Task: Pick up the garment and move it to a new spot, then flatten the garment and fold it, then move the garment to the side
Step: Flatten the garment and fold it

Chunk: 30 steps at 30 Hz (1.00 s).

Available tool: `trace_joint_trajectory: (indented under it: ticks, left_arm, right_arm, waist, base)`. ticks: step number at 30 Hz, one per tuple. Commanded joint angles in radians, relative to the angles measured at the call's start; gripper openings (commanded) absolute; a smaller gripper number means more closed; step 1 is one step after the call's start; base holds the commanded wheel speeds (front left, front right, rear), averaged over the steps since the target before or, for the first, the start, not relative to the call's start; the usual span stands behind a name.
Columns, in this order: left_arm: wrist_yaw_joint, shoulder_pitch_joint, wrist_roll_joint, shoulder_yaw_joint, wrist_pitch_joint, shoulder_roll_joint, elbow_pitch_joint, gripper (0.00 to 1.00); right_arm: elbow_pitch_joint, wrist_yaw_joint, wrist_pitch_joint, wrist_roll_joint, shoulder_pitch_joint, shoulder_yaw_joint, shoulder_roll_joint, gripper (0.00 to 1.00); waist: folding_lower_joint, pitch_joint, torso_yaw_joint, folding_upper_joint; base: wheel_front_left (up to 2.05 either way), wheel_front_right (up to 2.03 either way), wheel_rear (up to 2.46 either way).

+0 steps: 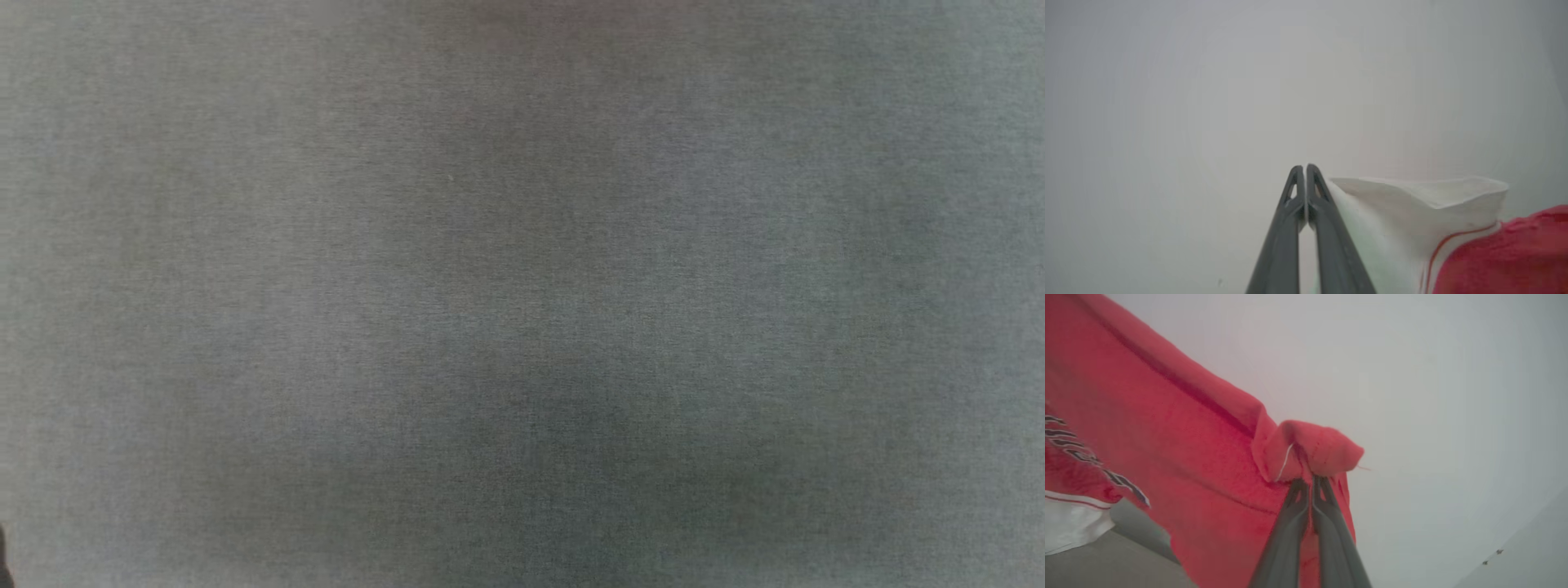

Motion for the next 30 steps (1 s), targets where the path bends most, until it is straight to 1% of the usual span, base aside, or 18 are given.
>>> trace_joint_trajectory:
  ticks: [1,2,5,9,10,12,13,15,16,18,19,21,23,25,30]
  left_arm:
    - [-0.024,0.072,-0.010,-0.008,-0.005,-0.002,0.032,0.00]
    - [-0.037,0.096,-0.012,-0.019,-0.005,-0.006,0.048,0.00]
    - [-0.071,0.189,-0.045,-0.058,0.059,-0.017,0.103,0.00]
    - [-0.090,0.331,-0.110,-0.093,0.169,-0.013,0.129,0.00]
    - [-0.094,0.406,-0.131,-0.116,0.225,-0.004,0.120,0.00]
    - [-0.097,0.484,-0.183,-0.125,0.296,0.001,0.098,0.00]
    - [-0.098,0.518,-0.189,-0.135,0.327,0.012,0.081,0.00]
    - [-0.097,0.597,-0.235,-0.145,0.394,0.033,0.036,0.00]
    - [-0.097,0.597,-0.235,-0.145,0.394,0.033,0.036,0.00]
    - [-0.098,0.679,-0.250,-0.173,0.460,0.070,-0.031,0.00]
    - [-0.096,0.718,-0.271,-0.172,0.484,0.092,-0.069,0.00]
    - [-0.080,0.801,-0.317,-0.163,0.533,0.127,-0.150,0.00]
    - [-0.044,0.893,-0.347,-0.165,0.577,0.166,-0.250,0.00]
    - [0.004,0.984,-0.377,-0.158,0.613,0.209,-0.355,0.00]
    - [0.146,1.195,-0.429,-0.153,0.681,0.316,-0.644,0.00]
  right_arm:
    - [0.024,-0.002,0.000,0.030,0.036,0.022,0.013,0.00]
    - [0.043,-0.002,0.017,0.032,0.054,0.045,0.004,0.00]
    - [0.061,-0.002,0.050,0.097,0.125,0.101,0.004,0.00]
    - [0.038,-0.002,0.100,0.197,0.239,0.175,-0.019,0.00]
    - [0.009,-0.002,0.118,0.240,0.293,0.208,-0.041,0.00]
    - [-0.024,-0.002,0.139,0.291,0.346,0.233,-0.063,0.00]
    - [-0.041,-0.002,0.148,0.308,0.371,0.243,-0.079,0.00]
    - [-0.080,-0.002,0.175,0.354,0.428,0.272,-0.097,0.00]
    - [-0.080,-0.002,0.175,0.354,0.428,0.272,-0.097,0.00]
    - [-0.123,-0.002,0.203,0.399,0.478,0.294,-0.122,0.00]
    - [-0.142,-0.002,0.220,0.423,0.504,0.302,-0.138,0.00]
    - [-0.186,-0.002,0.238,0.454,0.544,0.308,-0.164,0.00]
    - [-0.222,-0.002,0.254,0.476,0.597,0.318,-0.191,0.00]
    - [-0.264,-0.002,0.269,0.503,0.649,0.320,-0.210,0.00]
    - [-0.362,-0.002,0.307,0.540,0.777,0.313,-0.265,0.00]
  waist:
    - [0.0000,-0.010,0.011,0.0000]
    - [0.0000,-0.017,0.018,0.0000]
    - [0.0000,-0.042,0.031,0.0000]
    - [0.0000,-0.076,0.043,0.0000]
    - [0.0000,-0.093,0.048,0.0000]
    - [0.0000,-0.110,0.052,0.0000]
    - [0.0000,-0.118,0.054,0.0000]
    - [0.0000,-0.134,0.054,0.0000]
    - [0.0000,-0.134,0.054,0.0000]
    - [0.0000,-0.150,0.051,0.0000]
    - [0.0000,-0.158,0.050,0.0000]
    - [0.0000,-0.169,0.047,0.0000]
    - [0.0000,-0.180,0.046,0.0000]
    - [0.0000,-0.192,0.045,0.0000]
    - [0.0000,-0.207,0.041,0.0000]
  base:
    - [0.00,0.00,0.00]
    - [0.00,0.00,0.00]
    - [0.00,0.00,0.00]
    - [0.00,0.00,0.00]
    - [0.00,0.00,0.00]
    - [0.00,0.00,0.00]
    - [0.00,0.00,0.00]
    - [0.00,0.00,0.00]
    - [0.00,0.00,0.00]
    - [0.00,0.00,0.00]
    - [0.00,0.00,0.00]
    - [0.00,0.00,0.00]
    - [0.00,0.00,0.00]
    - [0.00,0.00,0.00]
    - [0.00,0.00,0.00]
